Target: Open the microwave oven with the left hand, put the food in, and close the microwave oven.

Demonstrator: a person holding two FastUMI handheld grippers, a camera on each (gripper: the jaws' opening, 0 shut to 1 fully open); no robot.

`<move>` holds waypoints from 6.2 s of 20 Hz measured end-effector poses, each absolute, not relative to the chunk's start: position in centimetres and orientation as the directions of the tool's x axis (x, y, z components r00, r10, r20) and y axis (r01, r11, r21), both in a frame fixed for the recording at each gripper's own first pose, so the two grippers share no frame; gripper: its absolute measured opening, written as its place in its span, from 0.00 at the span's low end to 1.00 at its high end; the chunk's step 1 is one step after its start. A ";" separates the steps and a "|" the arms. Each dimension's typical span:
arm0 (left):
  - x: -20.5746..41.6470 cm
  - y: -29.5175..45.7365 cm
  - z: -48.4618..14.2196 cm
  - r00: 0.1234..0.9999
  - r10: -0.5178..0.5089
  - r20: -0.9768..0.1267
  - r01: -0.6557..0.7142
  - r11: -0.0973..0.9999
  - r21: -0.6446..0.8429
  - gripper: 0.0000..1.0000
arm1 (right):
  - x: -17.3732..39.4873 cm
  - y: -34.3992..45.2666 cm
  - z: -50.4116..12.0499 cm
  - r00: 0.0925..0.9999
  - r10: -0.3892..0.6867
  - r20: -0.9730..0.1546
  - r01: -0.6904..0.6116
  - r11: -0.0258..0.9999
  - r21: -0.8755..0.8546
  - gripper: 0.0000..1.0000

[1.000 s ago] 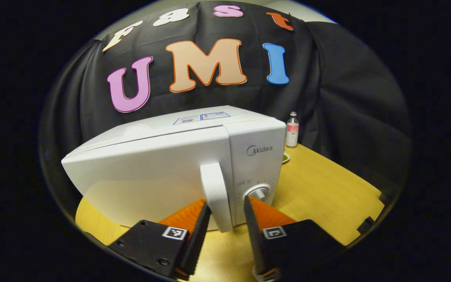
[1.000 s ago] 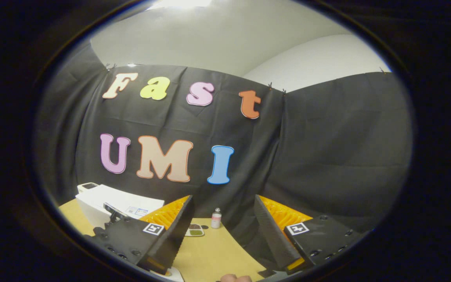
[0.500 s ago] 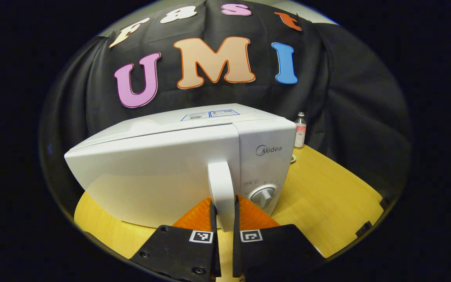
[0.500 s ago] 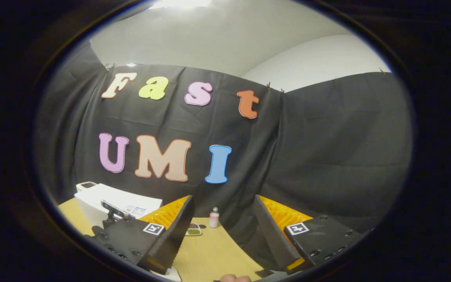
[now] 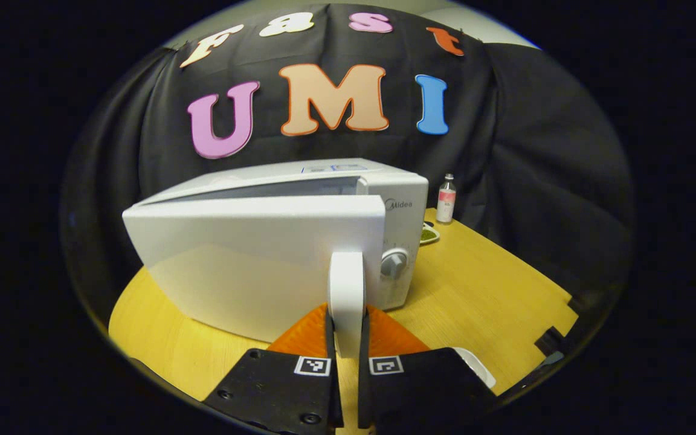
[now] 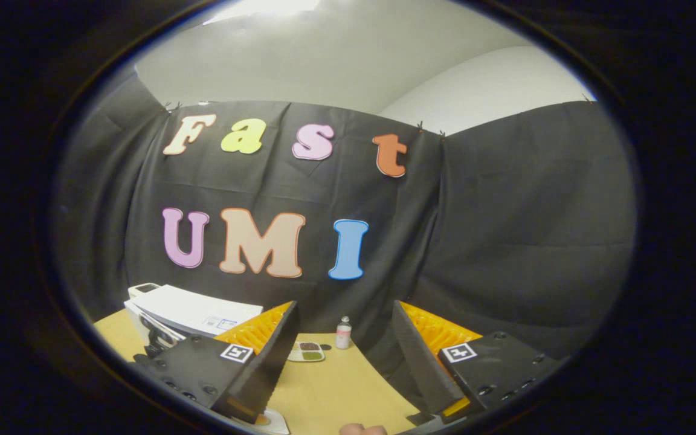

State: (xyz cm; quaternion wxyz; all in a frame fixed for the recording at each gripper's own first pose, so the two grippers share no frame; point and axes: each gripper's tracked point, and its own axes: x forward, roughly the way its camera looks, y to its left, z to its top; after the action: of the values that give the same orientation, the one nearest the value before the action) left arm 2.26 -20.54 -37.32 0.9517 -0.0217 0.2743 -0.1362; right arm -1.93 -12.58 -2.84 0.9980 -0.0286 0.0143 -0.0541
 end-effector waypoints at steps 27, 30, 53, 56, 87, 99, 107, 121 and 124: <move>-14.8 3.7 -35.5 0.833 -0.060 -0.551 0.017 0.996 -0.083 0.08 | -2.7 3.4 -19.6 0.961 0.162 -0.224 -0.144 0.985 0.096 0.96; -15.0 5.3 -35.4 0.840 -0.059 -0.539 0.007 0.995 -0.098 0.06 | -3.0 3.9 -19.9 0.963 0.155 -0.219 -0.142 0.987 0.076 0.97; -14.8 13.2 -9.2 0.995 0.100 -0.011 -0.101 0.991 -0.091 0.93 | -7.0 5.7 -43.7 0.768 0.124 -0.628 -0.169 0.986 -0.012 0.98; -15.1 13.1 -9.0 0.994 0.105 0.006 -0.104 0.990 -0.094 0.95 | -7.7 5.6 -46.7 0.720 0.113 -0.685 -0.149 0.989 0.006 0.98; -13.9 12.7 -11.8 0.995 0.077 -0.063 -0.088 0.977 -0.195 0.95 | -5.9 14.4 -45.8 0.621 0.321 -0.715 0.214 0.808 0.549 0.77; -15.5 14.9 -13.7 0.984 0.125 -0.130 -0.146 0.974 -0.173 0.95 | 3.5 26.8 -44.0 0.658 0.481 -0.580 0.380 0.453 0.806 0.75; -16.3 17.2 -15.6 0.964 0.186 -0.191 -0.219 0.961 -0.170 0.96 | 9.2 29.5 -44.4 0.741 0.389 -0.548 0.474 0.275 0.836 0.75; -16.7 19.8 -14.8 0.949 0.261 -0.177 -0.277 0.958 -0.075 0.95 | 14.5 31.4 -47.7 0.773 0.256 -0.581 0.527 0.251 0.812 0.75; -16.6 19.8 -14.8 0.949 0.262 -0.176 -0.278 0.958 -0.071 0.93 | 14.5 31.5 -47.2 0.777 0.247 -0.579 0.527 0.248 0.813 0.74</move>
State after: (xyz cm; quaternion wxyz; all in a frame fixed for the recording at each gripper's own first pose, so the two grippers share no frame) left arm -16.58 19.82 -14.78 0.9860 -0.0476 0.0827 0.1369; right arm 14.52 31.51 -47.23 0.7225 0.6053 0.3197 -0.0967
